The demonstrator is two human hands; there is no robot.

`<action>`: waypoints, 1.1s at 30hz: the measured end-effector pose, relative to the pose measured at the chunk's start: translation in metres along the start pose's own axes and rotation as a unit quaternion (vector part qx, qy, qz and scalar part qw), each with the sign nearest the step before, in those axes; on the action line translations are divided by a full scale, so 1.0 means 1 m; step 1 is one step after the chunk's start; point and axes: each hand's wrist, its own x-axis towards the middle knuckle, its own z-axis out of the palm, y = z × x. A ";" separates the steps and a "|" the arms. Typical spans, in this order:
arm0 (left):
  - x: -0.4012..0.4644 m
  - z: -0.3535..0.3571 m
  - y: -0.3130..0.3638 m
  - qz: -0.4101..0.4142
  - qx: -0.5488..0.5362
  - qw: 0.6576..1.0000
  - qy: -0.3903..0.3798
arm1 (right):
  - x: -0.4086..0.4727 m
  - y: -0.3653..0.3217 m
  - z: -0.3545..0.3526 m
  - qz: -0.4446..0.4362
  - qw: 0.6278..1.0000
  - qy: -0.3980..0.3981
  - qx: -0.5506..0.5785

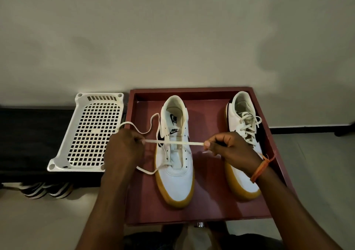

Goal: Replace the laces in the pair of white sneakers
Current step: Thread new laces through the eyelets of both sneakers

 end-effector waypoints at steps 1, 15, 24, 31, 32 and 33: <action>-0.002 0.002 0.000 -0.018 0.013 1.000 0.003 | 0.000 0.001 0.001 -0.002 1.000 -0.002 -0.011; -0.035 0.024 0.065 0.138 -0.214 0.955 -0.152 | -0.001 0.003 0.015 -0.037 0.997 -0.010 -0.060; -0.018 0.023 0.040 0.103 -0.199 0.954 -0.199 | -0.002 -0.004 0.013 0.012 0.999 0.009 0.035; -0.027 0.021 0.050 0.107 -0.211 0.932 -0.275 | -0.002 -0.006 0.032 0.003 0.999 -0.027 0.038; -0.027 0.021 0.051 0.103 -0.223 0.929 -0.278 | -0.002 -0.006 0.034 -0.002 0.999 -0.028 0.031; -0.027 0.021 0.051 0.112 -0.220 0.932 -0.267 | -0.002 -0.006 0.036 -0.005 0.999 -0.024 0.024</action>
